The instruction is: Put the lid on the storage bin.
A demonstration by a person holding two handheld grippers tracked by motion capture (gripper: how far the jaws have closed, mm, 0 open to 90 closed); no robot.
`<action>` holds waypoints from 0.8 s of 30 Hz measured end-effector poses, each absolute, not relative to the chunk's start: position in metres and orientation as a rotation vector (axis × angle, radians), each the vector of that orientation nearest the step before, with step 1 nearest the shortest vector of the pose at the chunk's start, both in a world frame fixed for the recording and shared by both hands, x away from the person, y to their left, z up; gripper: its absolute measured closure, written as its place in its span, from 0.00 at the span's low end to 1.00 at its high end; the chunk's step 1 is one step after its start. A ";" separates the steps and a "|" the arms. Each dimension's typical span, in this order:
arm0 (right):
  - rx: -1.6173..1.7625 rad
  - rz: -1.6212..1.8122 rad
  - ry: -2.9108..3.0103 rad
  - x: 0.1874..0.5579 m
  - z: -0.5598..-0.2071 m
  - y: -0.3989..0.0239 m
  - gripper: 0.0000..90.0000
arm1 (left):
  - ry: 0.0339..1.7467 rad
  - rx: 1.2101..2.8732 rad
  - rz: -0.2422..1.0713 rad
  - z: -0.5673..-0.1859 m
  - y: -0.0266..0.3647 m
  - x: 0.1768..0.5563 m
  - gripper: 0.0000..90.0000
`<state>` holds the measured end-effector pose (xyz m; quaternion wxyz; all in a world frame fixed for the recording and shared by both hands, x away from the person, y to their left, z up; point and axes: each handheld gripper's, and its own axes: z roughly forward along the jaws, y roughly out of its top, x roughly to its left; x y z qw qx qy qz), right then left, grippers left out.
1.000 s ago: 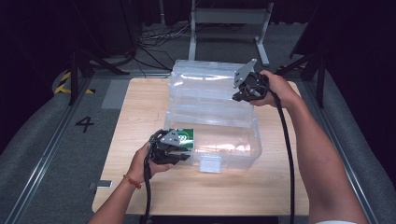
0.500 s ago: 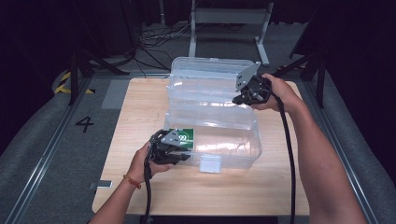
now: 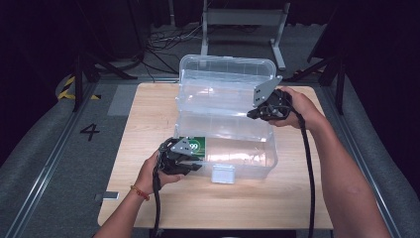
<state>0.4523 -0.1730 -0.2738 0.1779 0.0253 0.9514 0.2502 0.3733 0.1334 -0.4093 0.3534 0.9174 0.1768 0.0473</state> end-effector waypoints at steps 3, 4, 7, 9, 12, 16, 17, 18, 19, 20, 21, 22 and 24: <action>0.073 0.730 2.684 0.449 -0.275 -0.175 1.00 | 0.465 2.370 0.122 -0.409 0.133 0.373 0.80; 0.076 0.740 2.683 0.448 -0.276 -0.176 1.00 | 0.465 2.371 0.123 -0.409 0.133 0.373 0.80; 0.082 0.762 2.684 0.443 -0.278 -0.178 1.00 | 0.467 2.369 0.124 -0.409 0.133 0.373 0.79; 0.066 0.758 2.679 0.439 -0.279 -0.178 1.00 | 0.465 2.370 0.124 -0.409 0.133 0.373 0.79; 0.077 0.752 2.662 0.434 -0.280 -0.178 0.99 | 0.466 2.368 0.126 -0.410 0.133 0.373 0.79; 0.107 0.783 2.639 0.426 -0.284 -0.183 0.99 | 0.468 2.369 0.141 -0.410 0.133 0.371 0.78; 0.115 0.784 2.642 0.424 -0.285 -0.184 0.98 | 0.469 2.368 0.145 -0.410 0.133 0.371 0.78; 0.113 0.782 2.640 0.423 -0.286 -0.184 0.98 | 0.469 2.368 0.145 -0.410 0.133 0.371 0.78; 0.113 0.782 2.640 0.423 -0.286 -0.184 0.98 | 0.473 2.364 0.146 -0.410 0.132 0.371 0.78; 0.103 0.789 2.639 0.420 -0.287 -0.183 0.98 | 0.473 2.368 0.153 -0.410 0.132 0.370 0.77; 0.103 0.789 2.639 0.420 -0.287 -0.183 0.98 | 0.473 2.368 0.153 -0.410 0.132 0.370 0.77; 0.098 0.790 2.638 0.418 -0.289 -0.183 0.98 | 0.457 2.380 0.176 -0.410 0.131 0.369 0.76; 0.101 0.805 2.637 0.416 -0.290 -0.184 0.98 | 0.451 2.390 0.200 -0.410 0.130 0.367 0.76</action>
